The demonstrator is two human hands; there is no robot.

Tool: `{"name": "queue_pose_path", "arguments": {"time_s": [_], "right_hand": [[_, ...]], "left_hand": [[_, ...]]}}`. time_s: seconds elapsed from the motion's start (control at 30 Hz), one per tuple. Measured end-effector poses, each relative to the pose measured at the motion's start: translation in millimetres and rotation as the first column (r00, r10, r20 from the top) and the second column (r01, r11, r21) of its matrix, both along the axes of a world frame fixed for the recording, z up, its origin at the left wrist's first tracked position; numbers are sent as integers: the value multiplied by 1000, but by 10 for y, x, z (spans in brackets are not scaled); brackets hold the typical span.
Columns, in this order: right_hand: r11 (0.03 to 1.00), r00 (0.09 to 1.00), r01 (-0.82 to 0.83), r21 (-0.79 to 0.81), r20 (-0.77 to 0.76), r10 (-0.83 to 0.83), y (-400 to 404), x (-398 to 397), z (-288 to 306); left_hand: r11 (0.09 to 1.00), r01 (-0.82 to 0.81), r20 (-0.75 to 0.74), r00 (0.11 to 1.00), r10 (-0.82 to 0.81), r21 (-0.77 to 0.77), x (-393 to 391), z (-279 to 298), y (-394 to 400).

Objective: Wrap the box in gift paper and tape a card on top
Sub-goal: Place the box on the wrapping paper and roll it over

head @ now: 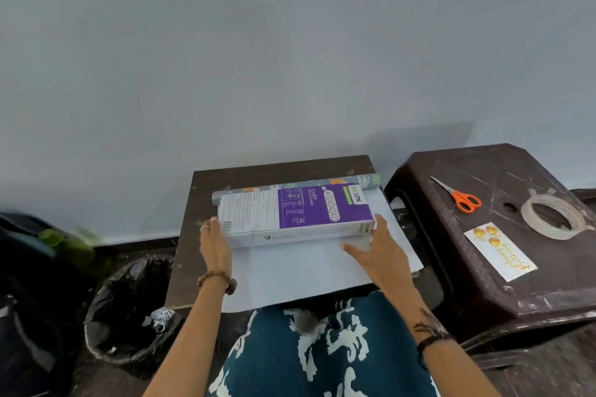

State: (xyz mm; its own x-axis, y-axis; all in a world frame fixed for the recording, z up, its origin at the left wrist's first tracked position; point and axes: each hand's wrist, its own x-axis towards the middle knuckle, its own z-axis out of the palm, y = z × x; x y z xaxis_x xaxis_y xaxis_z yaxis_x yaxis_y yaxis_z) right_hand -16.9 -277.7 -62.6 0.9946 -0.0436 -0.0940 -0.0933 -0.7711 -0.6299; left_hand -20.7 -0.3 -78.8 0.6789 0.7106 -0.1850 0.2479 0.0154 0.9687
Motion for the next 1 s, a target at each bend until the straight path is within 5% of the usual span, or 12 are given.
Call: {"name": "queue_pose_path", "arguments": {"time_s": [0.2, 0.33, 0.47, 0.7, 0.9, 1.0], "right_hand": [[947, 978, -196, -256, 17, 207, -48, 268, -33], [959, 979, -98, -267, 149, 142, -35, 457, -57], [948, 990, -15, -319, 128, 59, 62, 511, -105], [915, 994, -20, -403, 88, 61, 31, 275, -109], [882, 994, 16, -472, 100, 36, 130, -183, -116], [876, 980, 74, -477, 199, 26, 253, -209, -84]], "left_hand": [[987, 106, 111, 987, -119, 120, -243, -104, -293], [947, 188, 95, 971, -219, 259, -189, -173, -259], [849, 332, -83, 941, -328, 410, -179, -287, -279], [809, 423, -218, 906, -364, 407, -259, -180, -225], [818, 323, -285, 937, -204, 477, -554, -89, -251], [652, 301, -320, 943, -94, 695, -610, -68, -415]]}}
